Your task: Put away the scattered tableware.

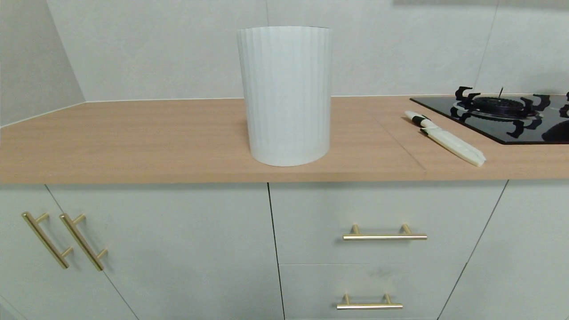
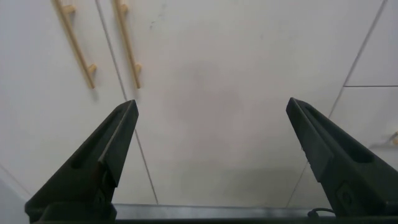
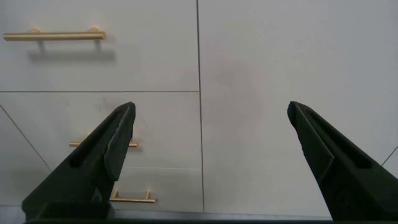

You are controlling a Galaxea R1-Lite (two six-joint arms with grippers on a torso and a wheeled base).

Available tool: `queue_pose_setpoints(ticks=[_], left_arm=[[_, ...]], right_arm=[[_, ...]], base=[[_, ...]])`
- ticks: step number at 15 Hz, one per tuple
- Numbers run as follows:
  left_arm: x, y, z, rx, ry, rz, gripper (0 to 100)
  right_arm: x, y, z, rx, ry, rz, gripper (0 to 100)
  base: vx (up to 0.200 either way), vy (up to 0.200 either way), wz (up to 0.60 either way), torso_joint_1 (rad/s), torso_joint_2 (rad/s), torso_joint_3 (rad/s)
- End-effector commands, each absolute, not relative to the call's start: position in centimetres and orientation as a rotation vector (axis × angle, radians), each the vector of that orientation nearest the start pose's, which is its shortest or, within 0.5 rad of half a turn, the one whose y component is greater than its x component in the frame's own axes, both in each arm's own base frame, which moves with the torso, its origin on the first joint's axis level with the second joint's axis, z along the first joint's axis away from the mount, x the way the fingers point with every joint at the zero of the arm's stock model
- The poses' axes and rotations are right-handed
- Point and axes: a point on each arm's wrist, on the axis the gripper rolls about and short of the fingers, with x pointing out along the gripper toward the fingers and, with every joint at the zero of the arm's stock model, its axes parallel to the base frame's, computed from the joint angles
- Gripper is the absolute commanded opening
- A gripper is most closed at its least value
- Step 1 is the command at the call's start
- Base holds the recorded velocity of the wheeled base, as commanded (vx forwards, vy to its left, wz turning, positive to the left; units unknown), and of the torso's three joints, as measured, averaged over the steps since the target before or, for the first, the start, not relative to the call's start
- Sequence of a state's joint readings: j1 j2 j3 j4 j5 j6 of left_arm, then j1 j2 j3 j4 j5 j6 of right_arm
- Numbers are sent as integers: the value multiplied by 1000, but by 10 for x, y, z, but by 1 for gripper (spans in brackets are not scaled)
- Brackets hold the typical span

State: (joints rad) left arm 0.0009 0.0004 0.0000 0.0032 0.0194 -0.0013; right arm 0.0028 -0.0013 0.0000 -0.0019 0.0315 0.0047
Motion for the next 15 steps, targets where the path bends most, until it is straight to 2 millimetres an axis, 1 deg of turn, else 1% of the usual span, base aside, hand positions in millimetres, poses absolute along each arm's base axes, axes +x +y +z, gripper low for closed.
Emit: queue_pose_setpoints(ticks=[1,15], left_arm=[[-23,0,75,-2,3,21,100],[-23,0,75,-2,3,21,100]], right_arm=[[-23,1,76,5,-3,37,100],[-23,1,76,5,-1,35,100]], base=[[0,0,0,0,0,0],[0,0,0,0,0,0]])
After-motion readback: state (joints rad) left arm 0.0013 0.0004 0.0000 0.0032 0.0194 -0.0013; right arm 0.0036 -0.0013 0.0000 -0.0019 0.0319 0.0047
